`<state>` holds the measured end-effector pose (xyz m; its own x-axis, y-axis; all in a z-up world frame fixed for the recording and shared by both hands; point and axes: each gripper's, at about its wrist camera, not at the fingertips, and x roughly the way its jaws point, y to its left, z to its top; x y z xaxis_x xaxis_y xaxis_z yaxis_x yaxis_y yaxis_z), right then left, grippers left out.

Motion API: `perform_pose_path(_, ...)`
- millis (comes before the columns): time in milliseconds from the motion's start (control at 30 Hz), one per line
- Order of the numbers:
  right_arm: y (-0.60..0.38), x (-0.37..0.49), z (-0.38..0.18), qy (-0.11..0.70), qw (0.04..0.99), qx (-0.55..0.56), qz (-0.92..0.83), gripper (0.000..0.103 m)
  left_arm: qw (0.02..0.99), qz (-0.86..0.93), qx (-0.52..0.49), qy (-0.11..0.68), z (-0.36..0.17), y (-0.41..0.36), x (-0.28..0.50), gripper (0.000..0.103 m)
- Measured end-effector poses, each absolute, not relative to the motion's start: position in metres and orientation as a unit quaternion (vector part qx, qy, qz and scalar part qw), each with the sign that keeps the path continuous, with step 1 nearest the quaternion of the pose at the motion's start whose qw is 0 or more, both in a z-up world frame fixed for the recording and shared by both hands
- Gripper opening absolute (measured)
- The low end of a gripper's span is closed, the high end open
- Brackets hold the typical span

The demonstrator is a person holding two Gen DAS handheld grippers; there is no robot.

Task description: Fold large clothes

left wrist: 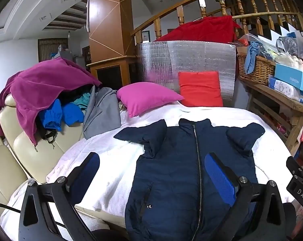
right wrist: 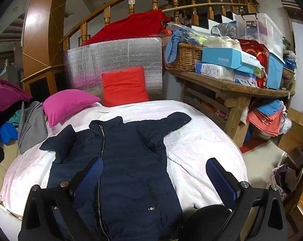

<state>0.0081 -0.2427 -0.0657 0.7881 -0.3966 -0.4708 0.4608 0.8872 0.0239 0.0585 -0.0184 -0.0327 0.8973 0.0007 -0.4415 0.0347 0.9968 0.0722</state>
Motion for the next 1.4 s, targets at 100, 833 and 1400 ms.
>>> perform_pose_path(100, -0.249, 0.008, -0.065, 0.236, 0.942, 0.07, -0.228, 0.103, 0.973, -0.005, 0.04, 0.228, -0.033, -0.021, 0.06, 0.103)
perform_pose_path(833, -0.256, 0.049, -0.08, 0.252, 0.937, 0.028, -0.241, 0.103, 0.968, 0.004, 0.04, 0.249, -0.044, -0.033, 0.096, 0.103)
perform_pose_path(1400, -0.278, 0.084, -0.097, 0.276, 0.931, 0.048, -0.234, 0.103, 0.959, 0.0, 0.052, 0.279, -0.063, -0.064, 0.126, 0.103)
